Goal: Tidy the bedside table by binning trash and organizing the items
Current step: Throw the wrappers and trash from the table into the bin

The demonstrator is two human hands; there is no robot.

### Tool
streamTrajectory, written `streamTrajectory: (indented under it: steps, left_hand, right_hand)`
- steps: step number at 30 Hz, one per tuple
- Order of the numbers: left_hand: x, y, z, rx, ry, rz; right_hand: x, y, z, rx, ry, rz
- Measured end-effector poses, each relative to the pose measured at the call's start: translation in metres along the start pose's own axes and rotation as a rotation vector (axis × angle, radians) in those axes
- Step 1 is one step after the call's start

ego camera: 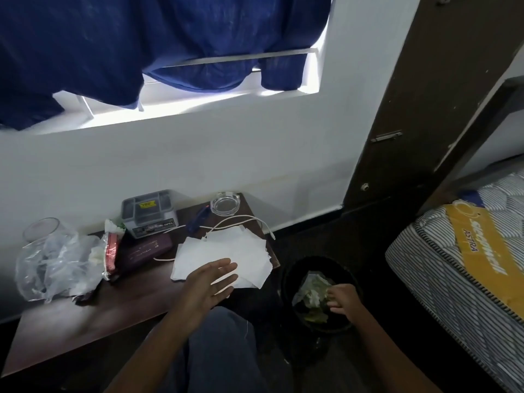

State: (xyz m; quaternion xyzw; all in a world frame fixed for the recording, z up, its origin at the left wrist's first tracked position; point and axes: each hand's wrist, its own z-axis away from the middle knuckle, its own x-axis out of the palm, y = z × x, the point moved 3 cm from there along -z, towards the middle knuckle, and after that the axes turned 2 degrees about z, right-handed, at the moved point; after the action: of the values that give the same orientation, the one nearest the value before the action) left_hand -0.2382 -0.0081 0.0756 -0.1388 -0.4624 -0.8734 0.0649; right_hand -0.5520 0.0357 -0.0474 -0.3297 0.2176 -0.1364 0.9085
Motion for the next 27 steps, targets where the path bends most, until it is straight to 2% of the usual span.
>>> streamTrajectory:
  steps: [6,14,23,27]
  left_hand:
    - [-0.049,0.011,-0.007,0.0,0.075,0.109]
    - [-0.124,0.046,0.016,0.15,0.249,0.247]
    - [-0.238,0.057,0.037,0.254,0.454,0.335]
    - [-0.272,0.054,0.034,0.325,0.629,0.326]
  right_hand:
    - [0.045,-0.057,0.048,-0.223,-0.198,0.038]
    - [0.146,-0.129,0.12,-0.457,-0.442,0.151]
    - [0.294,-0.136,0.172,-0.487,-0.687,0.425]
    - [0.352,-0.135,0.189,-0.53,-0.687,0.551]
